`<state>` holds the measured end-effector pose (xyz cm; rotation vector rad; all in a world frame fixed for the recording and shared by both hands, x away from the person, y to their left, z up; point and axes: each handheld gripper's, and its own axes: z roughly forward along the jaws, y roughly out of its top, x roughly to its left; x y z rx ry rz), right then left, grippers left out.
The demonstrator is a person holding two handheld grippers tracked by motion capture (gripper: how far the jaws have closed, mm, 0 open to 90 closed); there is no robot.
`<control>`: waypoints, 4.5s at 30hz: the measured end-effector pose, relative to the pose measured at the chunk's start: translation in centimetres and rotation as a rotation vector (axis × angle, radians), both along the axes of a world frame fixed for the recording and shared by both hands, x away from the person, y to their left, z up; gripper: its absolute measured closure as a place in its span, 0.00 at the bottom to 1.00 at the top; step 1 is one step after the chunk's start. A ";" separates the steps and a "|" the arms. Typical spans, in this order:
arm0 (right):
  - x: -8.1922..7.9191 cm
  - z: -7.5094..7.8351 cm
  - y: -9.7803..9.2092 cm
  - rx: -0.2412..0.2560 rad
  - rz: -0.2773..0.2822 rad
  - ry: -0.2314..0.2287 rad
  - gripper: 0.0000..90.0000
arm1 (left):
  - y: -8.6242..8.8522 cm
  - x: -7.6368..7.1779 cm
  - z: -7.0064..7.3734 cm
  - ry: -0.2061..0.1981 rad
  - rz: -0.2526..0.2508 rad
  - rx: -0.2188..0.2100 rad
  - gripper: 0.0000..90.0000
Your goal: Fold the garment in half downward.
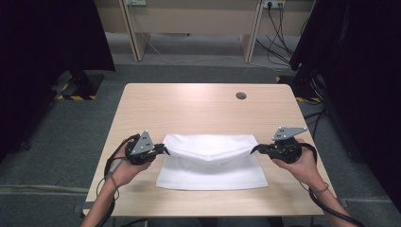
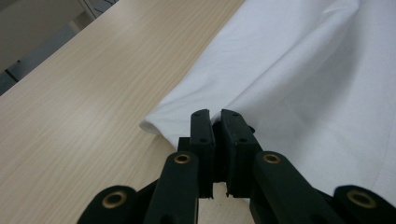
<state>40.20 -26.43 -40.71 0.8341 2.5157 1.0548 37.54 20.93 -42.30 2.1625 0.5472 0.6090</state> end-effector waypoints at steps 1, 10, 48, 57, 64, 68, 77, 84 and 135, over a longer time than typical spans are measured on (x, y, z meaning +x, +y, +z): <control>0.0 0.0 0.0 0.000 0.000 0.000 0.94 | 0.0 0.0 0.0 0.000 0.000 0.000 0.92; -0.5 -0.2 -0.1 0.009 0.004 0.001 0.94 | 0.0 -0.7 0.0 -0.001 -0.004 0.006 0.92; -3.3 0.4 -0.5 -0.002 0.039 -0.030 0.94 | -0.5 -4.2 0.5 -0.025 -0.039 0.030 0.92; -3.9 0.0 -0.6 -0.032 0.068 -0.018 0.93 | -0.6 -4.7 -0.1 -0.001 -0.057 0.041 0.92; -4.2 -2.0 -0.7 -0.065 0.086 0.027 0.93 | -0.7 -4.8 -1.9 0.059 -0.070 0.058 0.91; -4.4 -2.6 -0.7 -0.074 0.093 0.037 0.93 | -0.6 -4.9 -2.4 0.076 -0.072 0.068 0.91; -4.9 -3.8 -0.9 -0.090 0.107 0.065 0.89 | -0.6 -5.1 -3.6 0.111 -0.083 0.084 0.90; -5.2 -4.0 -1.2 -0.104 0.140 0.091 0.80 | -0.1 -5.3 -3.5 0.122 -0.088 0.073 0.83; -4.0 -5.2 2.4 -0.164 0.154 0.117 0.68 | -4.2 -2.4 -5.0 0.183 -0.125 0.115 0.71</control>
